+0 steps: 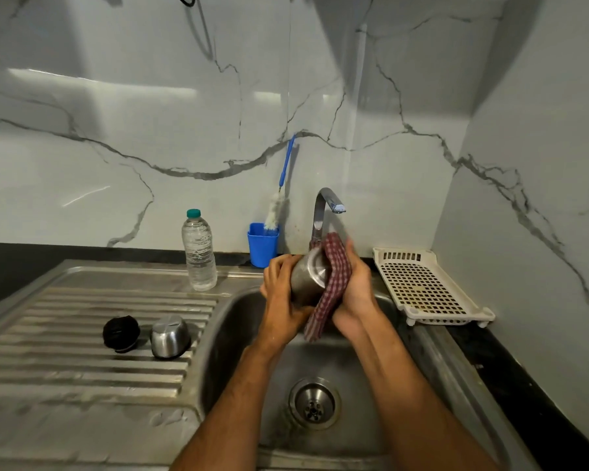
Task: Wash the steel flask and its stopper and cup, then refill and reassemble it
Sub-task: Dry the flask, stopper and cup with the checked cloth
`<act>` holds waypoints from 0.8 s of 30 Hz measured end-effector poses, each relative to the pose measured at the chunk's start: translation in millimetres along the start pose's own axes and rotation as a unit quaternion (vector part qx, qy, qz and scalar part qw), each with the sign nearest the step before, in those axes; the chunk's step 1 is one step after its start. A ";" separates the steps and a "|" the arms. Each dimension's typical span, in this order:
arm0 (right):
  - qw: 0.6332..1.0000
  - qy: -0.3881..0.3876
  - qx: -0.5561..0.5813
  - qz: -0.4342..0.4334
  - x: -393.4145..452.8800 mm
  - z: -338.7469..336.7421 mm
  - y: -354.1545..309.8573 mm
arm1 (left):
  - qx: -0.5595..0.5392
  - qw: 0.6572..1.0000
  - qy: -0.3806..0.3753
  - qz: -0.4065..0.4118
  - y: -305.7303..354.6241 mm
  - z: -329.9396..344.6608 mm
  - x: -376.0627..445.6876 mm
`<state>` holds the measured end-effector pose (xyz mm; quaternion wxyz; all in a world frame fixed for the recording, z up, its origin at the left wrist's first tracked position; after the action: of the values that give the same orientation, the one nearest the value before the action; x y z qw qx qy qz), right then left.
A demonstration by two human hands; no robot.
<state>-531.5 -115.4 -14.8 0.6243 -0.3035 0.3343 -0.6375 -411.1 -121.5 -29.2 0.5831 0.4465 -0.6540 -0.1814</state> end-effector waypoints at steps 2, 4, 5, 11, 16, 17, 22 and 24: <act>0.998 -0.012 -0.021 0.055 -3.6 -2.6 6.6 | -0.017 1.000 -0.002 0.012 3.3 -1.1 -1.6; 0.993 -0.032 -0.018 0.109 -8.3 -2.8 13.1 | -0.027 0.999 -0.016 0.024 6.5 0.0 -4.6; 0.990 -0.051 -0.019 0.132 -12.0 0.9 15.3 | -0.024 0.999 -0.031 0.033 8.7 1.0 -6.1; 0.986 -0.054 -0.102 0.117 -3.4 -14.3 6.3 | 0.069 0.990 -0.101 0.065 15.1 13.7 -8.8; 0.982 -0.036 -0.149 0.113 -9.7 -31.7 20.7 | -0.016 0.992 -0.113 -0.052 8.2 11.7 -7.7; 0.982 -0.027 -0.154 0.103 -7.8 -34.3 23.5 | -0.008 0.992 -0.104 -0.068 6.2 10.5 -6.3; 0.990 0.010 -0.142 0.005 19.1 -41.6 22.2 | -0.046 0.990 -0.102 -0.085 -4.8 6.8 -2.0; 0.984 0.018 -0.169 -0.055 27.0 -44.8 13.4 | -0.020 0.989 -0.120 -0.079 -15.8 7.1 -1.0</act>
<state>-560.5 -140.3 -52.9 0.5222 -0.4110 0.4307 -0.6106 -411.9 -131.2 -43.6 0.4934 0.4599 -0.6781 -0.2919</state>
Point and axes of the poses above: each hand's wrist, its own x-axis towards the middle knuckle, its own z-axis out of the palm, y = z × x, the point moved 9 cm from there along x, towards the middle knuckle, and after that the axes turned 5 degrees about -z, right-handed, at the moved point
